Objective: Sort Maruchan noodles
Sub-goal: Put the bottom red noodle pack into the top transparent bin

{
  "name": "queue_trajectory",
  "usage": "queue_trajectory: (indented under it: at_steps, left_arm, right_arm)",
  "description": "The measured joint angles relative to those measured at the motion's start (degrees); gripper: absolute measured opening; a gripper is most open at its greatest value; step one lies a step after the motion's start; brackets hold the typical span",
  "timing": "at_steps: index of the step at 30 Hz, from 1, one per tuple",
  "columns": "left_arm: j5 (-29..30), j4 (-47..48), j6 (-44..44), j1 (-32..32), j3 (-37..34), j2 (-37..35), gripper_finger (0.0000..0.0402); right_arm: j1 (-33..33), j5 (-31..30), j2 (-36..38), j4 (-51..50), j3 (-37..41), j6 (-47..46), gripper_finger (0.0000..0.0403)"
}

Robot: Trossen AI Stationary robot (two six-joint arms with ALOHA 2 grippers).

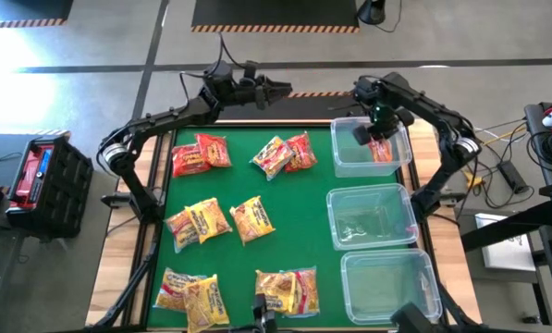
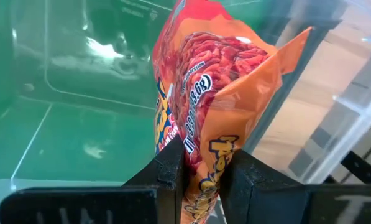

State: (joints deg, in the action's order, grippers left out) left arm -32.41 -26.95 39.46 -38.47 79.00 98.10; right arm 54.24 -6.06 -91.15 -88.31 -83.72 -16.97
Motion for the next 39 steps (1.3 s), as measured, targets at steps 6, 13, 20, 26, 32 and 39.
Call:
queue_trajectory:
  at_steps: [6,13,20,26,32,39]
  left_arm:
    - [-0.04,0.22,-0.11,-0.01,0.00,0.00,0.0236]
    - [-0.10,1.56,-1.03,-0.01,0.00,0.00,0.0236]
    - [-0.11,1.96,-1.03,0.01,0.00,0.00,0.0236]
    - [-0.13,1.96,-1.05,0.01,0.00,0.00,0.0236]
    - [-0.14,2.02,-1.05,0.00,0.00,0.00,0.0236]
    - [-0.17,2.37,-1.05,0.01,0.00,0.00,0.0236]
  right_arm:
    - [0.02,-0.05,-3.72,0.09,0.02,0.37,0.0061]
    - [0.02,-0.51,-5.60,0.13,0.02,2.63,0.0061]
    - [0.93,-8.66,-4.85,0.14,0.04,2.43,0.0061]
    - [0.87,-8.48,-4.87,0.17,0.04,3.96,0.0066]
    - [0.92,-8.53,-4.87,0.29,0.04,5.03,0.0075]
    - [0.92,-9.34,-4.90,0.55,0.04,5.97,0.0089]
